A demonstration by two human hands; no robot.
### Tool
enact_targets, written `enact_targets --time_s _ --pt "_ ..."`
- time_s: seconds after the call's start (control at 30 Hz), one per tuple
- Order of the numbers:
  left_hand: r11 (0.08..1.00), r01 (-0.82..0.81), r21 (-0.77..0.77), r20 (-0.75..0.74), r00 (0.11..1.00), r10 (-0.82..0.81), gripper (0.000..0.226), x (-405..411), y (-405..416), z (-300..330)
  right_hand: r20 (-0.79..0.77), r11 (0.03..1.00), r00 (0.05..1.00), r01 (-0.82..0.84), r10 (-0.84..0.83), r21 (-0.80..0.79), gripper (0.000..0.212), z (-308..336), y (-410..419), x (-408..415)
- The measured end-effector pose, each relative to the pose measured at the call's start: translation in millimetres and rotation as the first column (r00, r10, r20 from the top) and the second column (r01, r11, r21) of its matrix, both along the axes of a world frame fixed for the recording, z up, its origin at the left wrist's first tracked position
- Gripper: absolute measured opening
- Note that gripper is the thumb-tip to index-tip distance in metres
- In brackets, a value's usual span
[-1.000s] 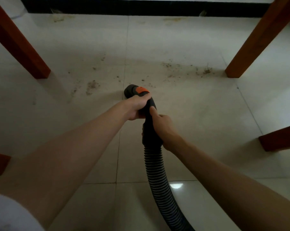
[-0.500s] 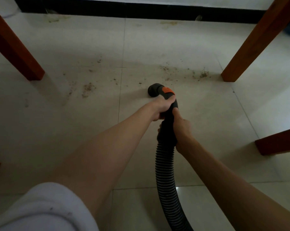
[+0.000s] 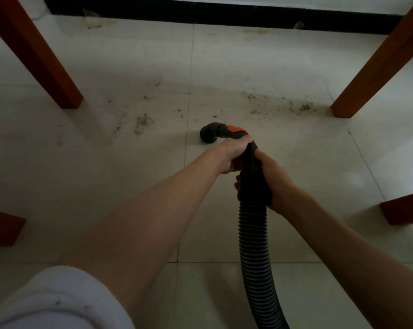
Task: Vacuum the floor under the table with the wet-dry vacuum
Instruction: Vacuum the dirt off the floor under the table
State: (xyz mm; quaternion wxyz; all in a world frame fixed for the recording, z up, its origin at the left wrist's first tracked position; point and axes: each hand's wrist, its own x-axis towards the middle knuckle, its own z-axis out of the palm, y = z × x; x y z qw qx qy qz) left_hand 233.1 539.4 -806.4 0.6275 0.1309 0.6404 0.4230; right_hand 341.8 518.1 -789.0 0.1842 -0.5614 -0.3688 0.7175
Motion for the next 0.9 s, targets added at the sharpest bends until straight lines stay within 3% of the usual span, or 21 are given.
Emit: enact_targets --time_s 0.37,0.53,0.9 --pt "0.998 -0.046 -0.031 -0.089 0.995 0.043 0.034 -3.0 -21.4 12.5 -0.073 0.984 0.992 -0.116 0.107 -0.136 0.039 22.6 -12.3 1.8" --pt "0.997 -0.079 -0.026 -0.069 0.995 0.077 0.032 -7.6 -28.9 19.8 -0.082 0.983 0.990 -0.129 0.118 -0.134 0.039 25.9 -14.6 -6.2" --pt "0.980 -0.195 -0.039 -0.114 0.975 0.189 0.054 -28.2 -27.9 18.0 -0.127 0.983 0.986 -0.122 0.105 -0.133 0.040 17.8 -12.3 -38.9"
